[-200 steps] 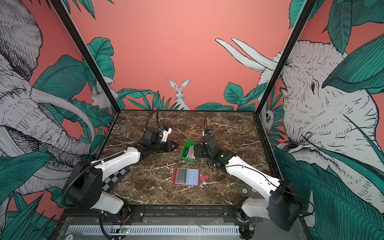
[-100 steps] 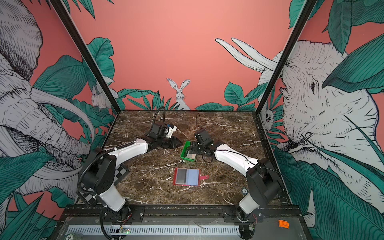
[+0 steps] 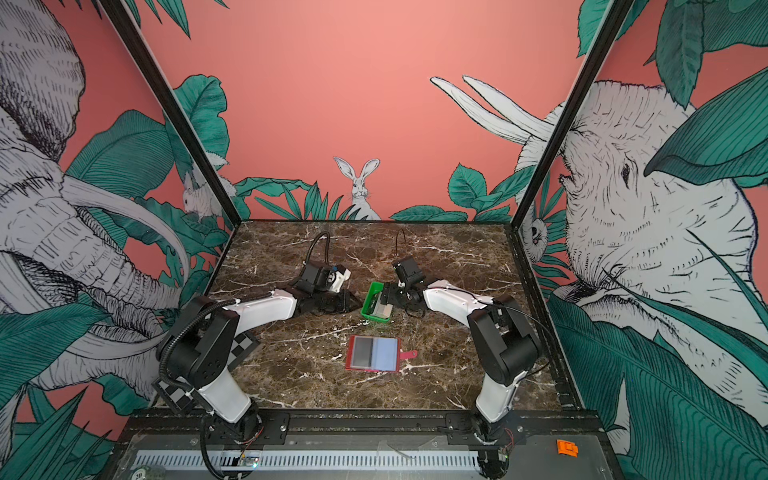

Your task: Put the credit cards into the card holder

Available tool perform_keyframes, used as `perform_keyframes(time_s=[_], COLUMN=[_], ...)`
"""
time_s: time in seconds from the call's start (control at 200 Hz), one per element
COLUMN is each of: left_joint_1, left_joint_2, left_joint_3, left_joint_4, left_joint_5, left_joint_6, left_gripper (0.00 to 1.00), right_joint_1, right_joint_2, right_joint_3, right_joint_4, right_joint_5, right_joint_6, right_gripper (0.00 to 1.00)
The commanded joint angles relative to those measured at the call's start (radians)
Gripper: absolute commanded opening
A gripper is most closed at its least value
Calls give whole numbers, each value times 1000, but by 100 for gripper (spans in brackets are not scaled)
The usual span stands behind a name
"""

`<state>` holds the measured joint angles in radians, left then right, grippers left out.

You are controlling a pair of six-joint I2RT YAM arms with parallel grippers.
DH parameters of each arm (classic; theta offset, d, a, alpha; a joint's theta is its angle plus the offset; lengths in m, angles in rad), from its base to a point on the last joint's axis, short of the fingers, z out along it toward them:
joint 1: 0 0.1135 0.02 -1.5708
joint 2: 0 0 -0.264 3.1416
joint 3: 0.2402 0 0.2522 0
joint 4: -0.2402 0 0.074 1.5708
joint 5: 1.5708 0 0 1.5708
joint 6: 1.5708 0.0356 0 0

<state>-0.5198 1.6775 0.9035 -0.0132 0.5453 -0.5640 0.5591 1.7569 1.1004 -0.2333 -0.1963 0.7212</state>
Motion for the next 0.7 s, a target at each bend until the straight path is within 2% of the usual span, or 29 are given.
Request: perform_keyframes(time_s=[0.0, 0.435, 0.58, 0.695], left_joint_1=[6, 39, 46, 46], left_joint_2=[-94, -209, -207, -192], left_joint_3=[-10, -66, -75, -84], left_joint_4=[21, 4, 8, 31], left_joint_5=[-6, -71, -48, -14], left_joint_6=[4, 6, 3, -14], left_gripper=[28, 27, 26, 24], right_joint_1=[-6, 11, 31, 30], right_joint_2=[23, 163, 138, 101], right_joint_3=[44, 260, 266, 234], right_joint_4=[64, 7, -61, -81], right_joint_5=[-52, -198, -85, -35], right_joint_6=[-47, -168, -193, -223], right_gripper=[78, 69, 69, 73])
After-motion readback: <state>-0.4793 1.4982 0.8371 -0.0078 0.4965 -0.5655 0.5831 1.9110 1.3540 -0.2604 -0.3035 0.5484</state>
